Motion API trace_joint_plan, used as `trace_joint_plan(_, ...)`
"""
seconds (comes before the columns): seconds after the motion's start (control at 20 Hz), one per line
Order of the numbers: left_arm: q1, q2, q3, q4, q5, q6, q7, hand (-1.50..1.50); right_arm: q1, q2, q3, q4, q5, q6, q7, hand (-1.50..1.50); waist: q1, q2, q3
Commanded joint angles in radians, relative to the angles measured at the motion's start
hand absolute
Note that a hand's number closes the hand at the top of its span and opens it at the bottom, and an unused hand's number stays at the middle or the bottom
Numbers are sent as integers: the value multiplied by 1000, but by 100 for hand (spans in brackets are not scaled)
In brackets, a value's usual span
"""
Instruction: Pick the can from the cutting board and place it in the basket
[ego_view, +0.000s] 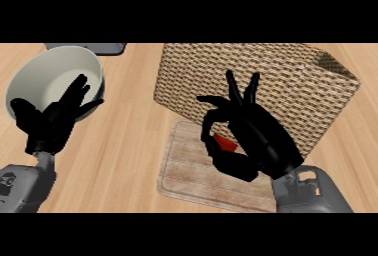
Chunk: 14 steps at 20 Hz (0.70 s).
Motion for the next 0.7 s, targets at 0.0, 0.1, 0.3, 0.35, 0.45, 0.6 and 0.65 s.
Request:
trace_joint_plan(0.0, 14, 10, 4, 21, -3, 4, 16, 0, 49, 157, 42, 70, -163, 26, 209, 150, 24, 54, 10)
trace_joint_plan(0.1, 1, 8, -7, 18, -10, 3, 25, 0, 9, 159, 46, 65, -209, 12, 286, 150, 34, 59, 11)
trace_joint_plan(0.3, 12, -2, -20, 28, -15, 5, 25, 0, -19, 162, 14, 12, -333, -127, 431, 150, 27, 59, 16)
trace_joint_plan(0.35, -1, -6, -20, 16, -12, 7, 28, 0, -48, 163, 19, -4, -347, -172, 459, 150, 37, 52, 16)
trace_joint_plan(0.45, 4, -5, -20, 17, -10, 8, 37, 0, -99, 164, -18, -43, -381, -276, 519, 150, 37, 46, 17)
trace_joint_plan(0.6, 11, 2, -14, 32, -14, 8, 32, 0, -202, 165, -58, -94, -393, -445, 596, 150, 28, 38, 15)
trace_joint_plan(0.65, 12, 9, -17, 23, -12, 3, 44, 0, -246, 165, -87, -80, -387, -474, 633, 150, 32, 35, 15)
